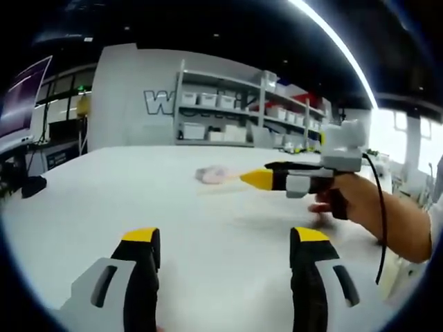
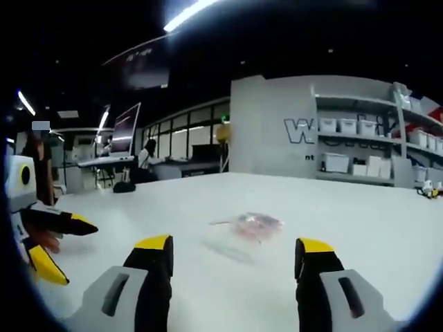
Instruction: Open the resealable bag by pulling the two sides of the seal apart until the entire bag opening is separated and visibly accessible.
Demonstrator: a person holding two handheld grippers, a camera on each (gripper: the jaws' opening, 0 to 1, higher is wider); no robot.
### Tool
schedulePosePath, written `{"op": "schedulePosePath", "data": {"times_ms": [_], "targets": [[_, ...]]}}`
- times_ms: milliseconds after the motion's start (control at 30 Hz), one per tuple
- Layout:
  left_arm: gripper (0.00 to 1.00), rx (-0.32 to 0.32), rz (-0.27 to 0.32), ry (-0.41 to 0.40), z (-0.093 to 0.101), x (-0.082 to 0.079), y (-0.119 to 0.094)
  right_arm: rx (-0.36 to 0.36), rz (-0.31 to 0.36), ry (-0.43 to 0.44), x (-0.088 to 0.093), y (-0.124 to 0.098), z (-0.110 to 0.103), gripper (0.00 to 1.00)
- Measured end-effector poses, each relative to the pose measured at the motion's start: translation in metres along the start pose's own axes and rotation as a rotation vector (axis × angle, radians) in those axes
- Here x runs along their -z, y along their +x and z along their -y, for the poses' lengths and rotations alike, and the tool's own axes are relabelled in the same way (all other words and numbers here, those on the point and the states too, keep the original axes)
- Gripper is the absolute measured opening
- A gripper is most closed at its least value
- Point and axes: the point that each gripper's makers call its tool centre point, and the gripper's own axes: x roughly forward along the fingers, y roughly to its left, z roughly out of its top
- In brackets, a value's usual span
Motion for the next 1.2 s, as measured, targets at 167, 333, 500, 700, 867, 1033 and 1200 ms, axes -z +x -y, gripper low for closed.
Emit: {"op": "schedulePosePath", "data": {"times_ms": [167, 333, 500, 700, 867, 1033, 1200], "targets": [[0.76, -0.001, 0.0, -0.003, 0.0, 0.0, 0.0, -0.004, 0.003, 0.008, 0.0, -0.004, -0.002, 0.7], [0.75, 0.004, -0.005, -0.003, 0.001, 0.001, 0.0, -0.006, 0.013, 0.01, -0.001, -0.012, -0.006, 0.67], [0.74, 0.002, -0.001, -0.007, 0.001, 0.0, 0.001, -0.001, 0.009, 0.016, 0.002, -0.017, -0.004, 0.65], [0.74, -0.001, -0.001, -0.007, 0.001, 0.0, 0.001, -0.001, 0.009, 0.013, 0.004, -0.016, -0.006, 0.63], [0.74, -0.003, 0.001, -0.01, 0.001, -0.002, 0.0, 0.0, 0.017, 0.016, 0.002, -0.021, -0.007, 0.62], [0.74, -0.008, 0.01, -0.013, 0.001, -0.004, 0.0, 0.011, 0.027, 0.012, 0.001, -0.028, -0.009, 0.63], [0.74, -0.001, 0.008, -0.017, 0.005, -0.003, 0.001, 0.017, 0.028, 0.008, 0.002, -0.032, -0.01, 0.63]]}}
